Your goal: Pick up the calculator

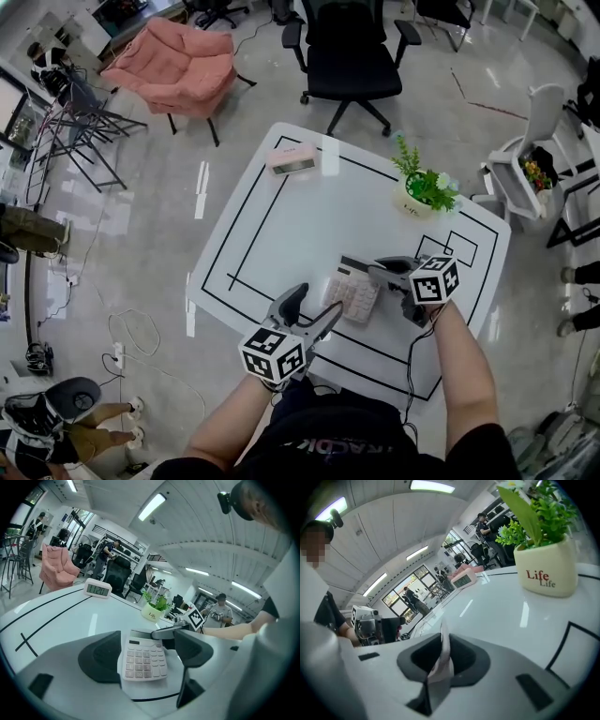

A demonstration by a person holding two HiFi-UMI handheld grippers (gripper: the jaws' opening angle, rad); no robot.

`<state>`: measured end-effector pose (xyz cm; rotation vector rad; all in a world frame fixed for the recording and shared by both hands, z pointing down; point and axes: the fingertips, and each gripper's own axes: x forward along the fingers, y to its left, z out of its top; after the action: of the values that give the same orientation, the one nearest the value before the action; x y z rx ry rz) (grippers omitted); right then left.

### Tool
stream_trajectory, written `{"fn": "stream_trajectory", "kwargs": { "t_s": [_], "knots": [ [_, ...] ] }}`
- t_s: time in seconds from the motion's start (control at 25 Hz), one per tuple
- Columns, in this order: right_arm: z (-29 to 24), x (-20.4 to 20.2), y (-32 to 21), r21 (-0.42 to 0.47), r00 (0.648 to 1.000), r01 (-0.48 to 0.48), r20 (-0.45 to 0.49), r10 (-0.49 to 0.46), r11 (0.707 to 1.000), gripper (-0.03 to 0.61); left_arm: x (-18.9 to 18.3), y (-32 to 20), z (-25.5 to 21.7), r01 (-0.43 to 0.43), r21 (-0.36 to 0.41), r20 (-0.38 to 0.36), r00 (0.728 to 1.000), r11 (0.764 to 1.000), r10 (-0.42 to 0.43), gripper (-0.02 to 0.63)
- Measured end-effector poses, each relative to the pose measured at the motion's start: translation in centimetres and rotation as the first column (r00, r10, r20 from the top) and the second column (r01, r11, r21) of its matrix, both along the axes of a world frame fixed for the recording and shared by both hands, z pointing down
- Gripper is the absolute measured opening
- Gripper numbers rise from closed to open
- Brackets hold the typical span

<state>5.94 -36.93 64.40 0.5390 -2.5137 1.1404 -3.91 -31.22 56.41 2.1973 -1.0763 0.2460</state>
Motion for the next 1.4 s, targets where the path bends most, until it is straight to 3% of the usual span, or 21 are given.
{"fn": "stream_trajectory", "kwargs": {
  "t_s": [0.28,0.48,0.88,1.08,1.4],
  "knots": [
    [-1.9,0.3,1.0,0.002,0.991,-0.072,0.109,0.071,0.997,0.048,0.1,0.3,-0.2,-0.047,-0.002,-0.014,0.999,0.999,0.047,0.35],
    [-4.9,1.0,1.5,0.023,0.965,-0.137,0.227,0.128,0.99,0.048,-0.5,0.5,-0.8,-0.069,-0.008,-0.048,0.997,0.998,0.068,0.35],
    [-11.2,-0.6,3.3,0.125,0.939,-0.116,0.337,0.068,0.985,0.048,-1.4,1.5,-1.2,-0.142,-0.07,-0.176,0.976,0.987,0.127,0.35],
    [-14.3,-2.9,5.3,0.167,0.928,-0.082,0.373,0.013,0.983,0.048,-1.9,3.2,-2.1,-0.212,-0.094,-0.281,0.943,0.973,0.178,0.325],
    [-16.4,-6.1,8.8,0.204,0.932,-0.07,0.362,-0.009,0.977,0.048,-2.9,7.3,-4.4,-0.345,-0.095,-0.471,0.842,0.934,0.263,0.124]
  ]
}}
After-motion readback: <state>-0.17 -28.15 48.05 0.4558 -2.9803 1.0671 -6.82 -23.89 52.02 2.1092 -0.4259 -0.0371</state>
